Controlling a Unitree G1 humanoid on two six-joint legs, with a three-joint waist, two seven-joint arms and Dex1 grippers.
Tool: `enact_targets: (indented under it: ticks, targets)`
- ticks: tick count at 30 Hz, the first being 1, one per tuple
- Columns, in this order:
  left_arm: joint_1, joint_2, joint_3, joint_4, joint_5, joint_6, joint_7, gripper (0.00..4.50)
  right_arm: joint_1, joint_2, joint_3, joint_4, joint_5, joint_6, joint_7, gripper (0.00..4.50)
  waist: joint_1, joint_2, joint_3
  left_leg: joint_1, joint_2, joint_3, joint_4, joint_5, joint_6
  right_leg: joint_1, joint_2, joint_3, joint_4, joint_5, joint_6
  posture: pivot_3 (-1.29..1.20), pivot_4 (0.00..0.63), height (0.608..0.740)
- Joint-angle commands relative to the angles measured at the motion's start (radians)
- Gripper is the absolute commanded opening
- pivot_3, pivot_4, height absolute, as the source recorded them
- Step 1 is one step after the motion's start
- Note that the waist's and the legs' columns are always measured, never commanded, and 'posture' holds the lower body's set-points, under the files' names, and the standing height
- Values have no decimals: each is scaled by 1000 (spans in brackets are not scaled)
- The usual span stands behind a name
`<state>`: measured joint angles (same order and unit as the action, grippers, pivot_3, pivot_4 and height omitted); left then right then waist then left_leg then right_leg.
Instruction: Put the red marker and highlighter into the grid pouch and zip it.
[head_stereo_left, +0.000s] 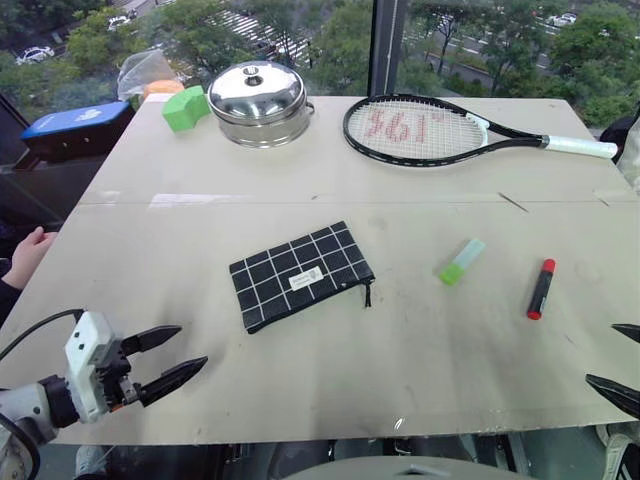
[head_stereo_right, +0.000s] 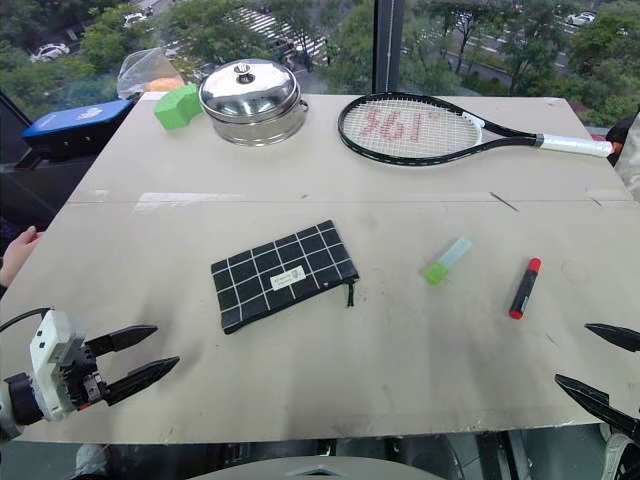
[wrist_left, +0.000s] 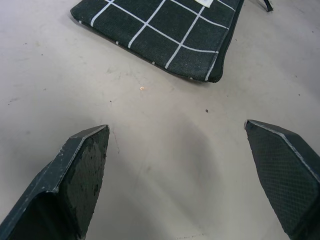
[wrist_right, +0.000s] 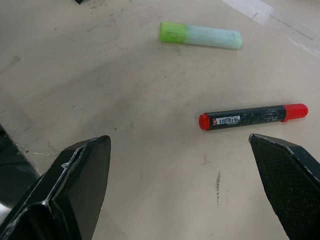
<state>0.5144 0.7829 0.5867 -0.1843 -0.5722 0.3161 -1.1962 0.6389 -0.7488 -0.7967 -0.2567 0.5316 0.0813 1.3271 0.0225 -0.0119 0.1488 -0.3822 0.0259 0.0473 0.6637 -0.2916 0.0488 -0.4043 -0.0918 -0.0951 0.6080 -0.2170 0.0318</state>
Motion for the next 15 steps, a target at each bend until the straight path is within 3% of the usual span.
enact_targets:
  ticks: [1, 5, 12, 15]
  targets:
    - [-16, -3, 13, -38, -9, -25, 9, 4399, -16, 8, -24, 4, 17, -37, -6, 4500, 0, 0, 0, 0, 0, 0, 0, 0, 0, 0, 0, 0, 0, 0, 0, 0, 150, 740]
    - [-92, -29, -17, -53, 78, -198, 38, 4399, -84, 27, 33, -152, 99, 22, -90, 4500, 2, 1, 0, 0, 0, 0, 0, 0, 0, 0, 0, 0, 0, 0, 0, 0, 150, 740]
    - [-164, -17, -140, 163, 392, -865, 8, 4399, -146, 15, 230, -462, 238, 115, -161, 4500, 8, 2, -3, 0, 0, 2, 0, 1, 2, 0, 0, 0, -1, 3, -4, 0, 150, 740]
    - [-203, -27, -178, 286, 568, -1096, 129, 4399, -192, 7, 316, -536, 259, 135, -192, 4500, 10, 2, -4, 0, 0, 2, -1, 2, 4, 0, 0, 0, -1, 3, -5, 0, 150, 740]
